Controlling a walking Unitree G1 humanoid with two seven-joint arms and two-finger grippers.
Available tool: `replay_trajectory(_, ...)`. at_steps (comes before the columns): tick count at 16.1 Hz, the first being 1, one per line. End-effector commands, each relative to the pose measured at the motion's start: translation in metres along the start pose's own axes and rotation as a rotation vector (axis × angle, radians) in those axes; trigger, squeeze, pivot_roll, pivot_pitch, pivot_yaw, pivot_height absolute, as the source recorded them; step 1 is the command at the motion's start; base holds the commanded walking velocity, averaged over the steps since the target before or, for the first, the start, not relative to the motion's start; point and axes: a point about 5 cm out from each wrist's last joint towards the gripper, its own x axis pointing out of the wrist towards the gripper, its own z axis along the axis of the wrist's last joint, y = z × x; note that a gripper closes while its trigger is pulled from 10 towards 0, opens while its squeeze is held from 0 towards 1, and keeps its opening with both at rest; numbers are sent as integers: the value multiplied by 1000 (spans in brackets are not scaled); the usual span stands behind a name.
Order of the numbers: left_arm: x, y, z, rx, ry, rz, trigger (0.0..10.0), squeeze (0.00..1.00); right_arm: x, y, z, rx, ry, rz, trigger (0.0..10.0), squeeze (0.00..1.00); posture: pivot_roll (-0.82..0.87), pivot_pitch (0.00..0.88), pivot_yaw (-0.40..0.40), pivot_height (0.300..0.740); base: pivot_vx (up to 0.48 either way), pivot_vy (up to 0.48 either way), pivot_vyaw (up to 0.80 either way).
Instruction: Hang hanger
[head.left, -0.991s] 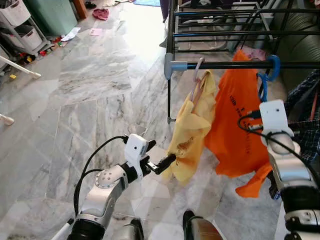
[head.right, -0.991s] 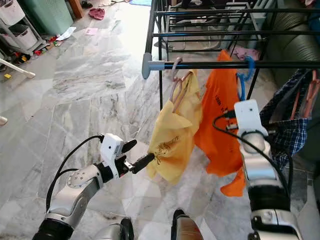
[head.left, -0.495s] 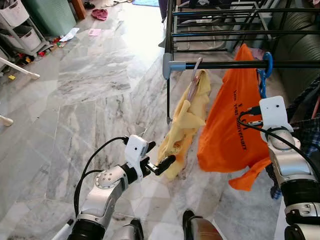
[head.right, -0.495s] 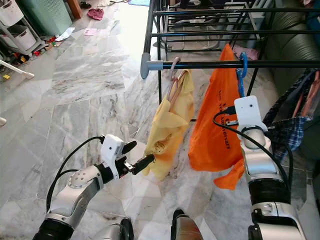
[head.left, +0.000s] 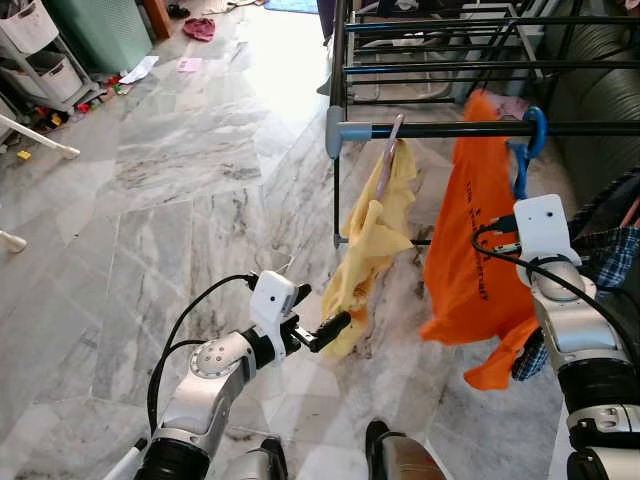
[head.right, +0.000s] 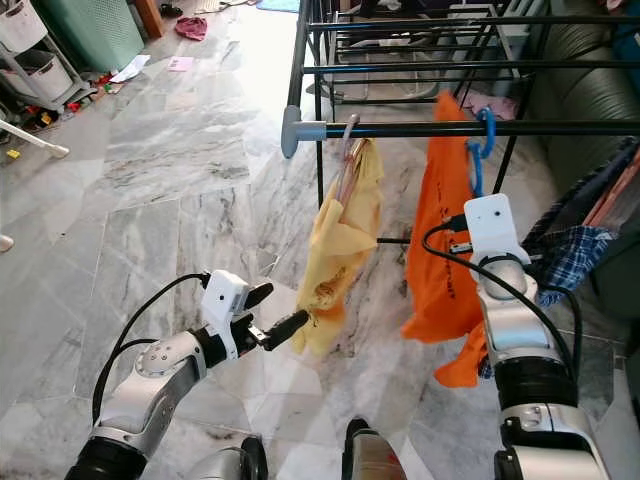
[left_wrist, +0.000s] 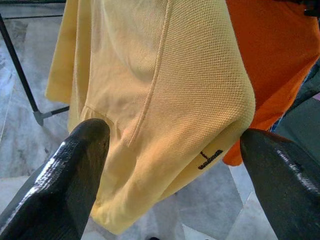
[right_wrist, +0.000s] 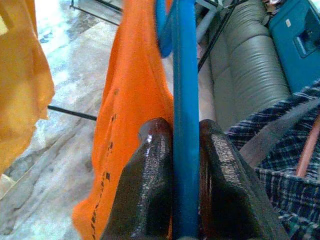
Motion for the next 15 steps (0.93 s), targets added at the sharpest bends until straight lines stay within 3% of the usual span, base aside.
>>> replay_trajectory(1, -3, 2, -6, 1, 34, 12, 10000, 0, -2, 4, -3, -1, 2, 11, 10000, 1000, -155, 237, 92, 740, 0, 0, 0)
replay_trajectory(8, -2, 4, -7, 6, 41, 14, 10000, 0, 0, 5, 3, 0, -8, 8, 10000, 984, -152, 234, 94, 740, 0, 0, 0)
replay_trajectory(9, -3, 4, -7, 6, 42, 15, 10000, 0, 1, 6, 6, -11, -24, 23, 10000, 271, -152, 234, 94, 740, 0, 0, 0)
replay_trajectory(11, -3, 4, -8, 7, 44, 16, 10000, 0, 3, 6, 13, -15, -52, 62, 10000, 4, -148, 233, 93, 740, 0, 0, 0)
replay_trajectory(15, -3, 4, -9, 7, 47, 21, 10000, 0, 2, 8, 19, -21, -79, 135, 10000, 0, -147, 232, 87, 740, 0, 0, 0)
